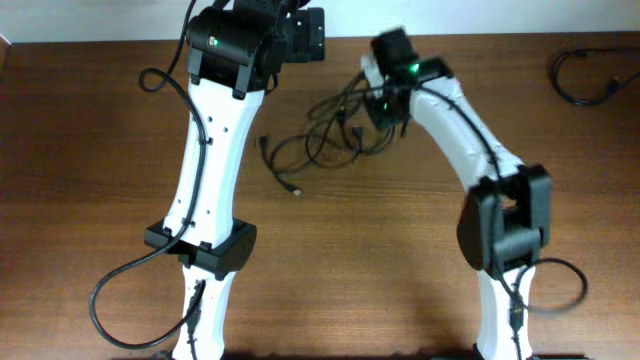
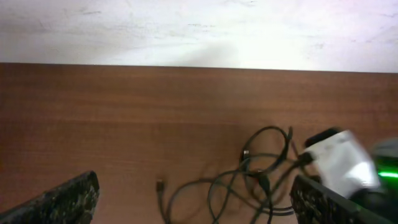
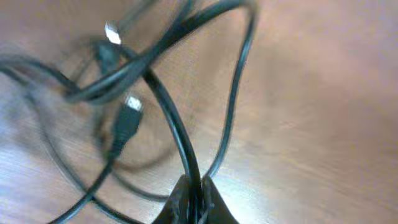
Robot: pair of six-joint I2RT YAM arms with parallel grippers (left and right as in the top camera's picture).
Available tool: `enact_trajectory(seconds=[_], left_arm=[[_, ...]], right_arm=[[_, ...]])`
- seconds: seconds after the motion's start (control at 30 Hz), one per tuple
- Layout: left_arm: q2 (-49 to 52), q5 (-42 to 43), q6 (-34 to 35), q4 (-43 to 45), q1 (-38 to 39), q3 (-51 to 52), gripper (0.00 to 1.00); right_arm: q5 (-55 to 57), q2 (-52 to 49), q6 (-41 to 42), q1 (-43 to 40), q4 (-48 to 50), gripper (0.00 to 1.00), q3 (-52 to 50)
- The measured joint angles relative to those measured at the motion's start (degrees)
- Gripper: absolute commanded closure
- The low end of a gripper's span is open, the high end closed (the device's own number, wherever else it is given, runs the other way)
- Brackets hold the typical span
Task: Untangle cables
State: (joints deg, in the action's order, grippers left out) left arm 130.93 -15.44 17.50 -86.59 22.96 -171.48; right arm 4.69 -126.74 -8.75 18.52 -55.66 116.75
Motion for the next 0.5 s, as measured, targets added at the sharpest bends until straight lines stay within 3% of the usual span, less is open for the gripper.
enact_trajectory(seconds=[0.27,0.5], left_arm=[[0.00,1.60,0.00,2.43,0.00,3.41,0.01],[0.00,4.52,0.00,9.66,0.50,14.69,0.01]], right_arm=[[0.42,12.55,6.10,0.00,-13.75,0.96,30.84],[-0.17,12.70,7.26,1.27,-17.66,0.96,39.91]])
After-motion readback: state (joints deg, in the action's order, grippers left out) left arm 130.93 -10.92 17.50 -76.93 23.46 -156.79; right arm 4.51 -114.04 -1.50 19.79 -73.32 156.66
